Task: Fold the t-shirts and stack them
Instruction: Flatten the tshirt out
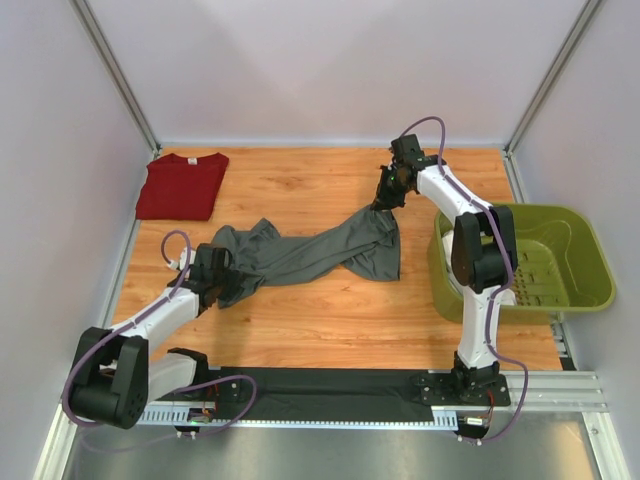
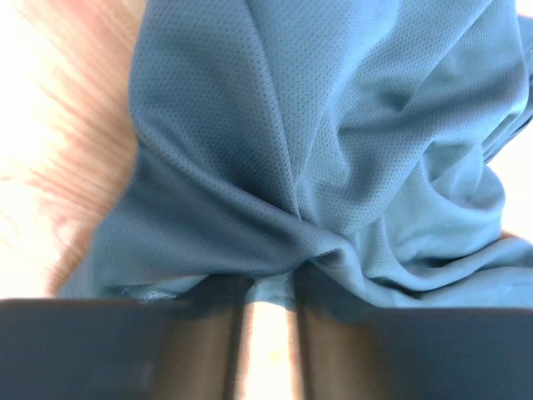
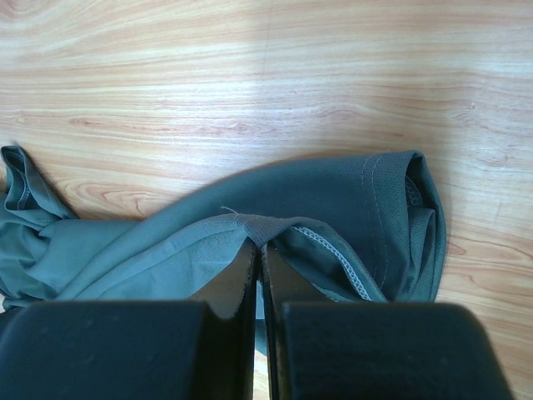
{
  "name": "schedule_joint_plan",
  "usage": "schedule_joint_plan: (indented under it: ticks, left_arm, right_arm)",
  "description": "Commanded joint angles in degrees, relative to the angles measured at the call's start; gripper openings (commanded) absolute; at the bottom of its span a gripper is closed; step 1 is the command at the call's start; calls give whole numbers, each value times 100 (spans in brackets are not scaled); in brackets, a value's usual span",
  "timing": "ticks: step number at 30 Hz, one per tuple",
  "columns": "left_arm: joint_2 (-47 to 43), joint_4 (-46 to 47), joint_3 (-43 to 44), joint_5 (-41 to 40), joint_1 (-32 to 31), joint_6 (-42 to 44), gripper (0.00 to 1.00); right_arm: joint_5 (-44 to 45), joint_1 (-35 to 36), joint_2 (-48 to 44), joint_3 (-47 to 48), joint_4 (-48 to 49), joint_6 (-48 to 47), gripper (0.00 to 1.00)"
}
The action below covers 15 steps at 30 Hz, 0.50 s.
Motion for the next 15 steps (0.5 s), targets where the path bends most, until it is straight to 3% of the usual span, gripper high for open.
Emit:
schedule_joint_plan:
  ticks: [1, 4, 11, 15]
  left_arm:
    - [1, 375, -67, -278, -32, 90, 22]
    - [36, 305, -33, -331, -32, 55, 0]
    - [-306, -573, 503, -436, -23, 300, 0]
    - [-771, -1653, 1197, -445, -23, 1177, 0]
  right_arm:
    - [71, -9, 34, 190, -8, -81, 0]
    - [88, -9, 51, 208, -43, -90, 0]
    - [115, -17, 78, 269, -122, -143, 0]
    - [176, -17, 78, 322, -166, -161, 0]
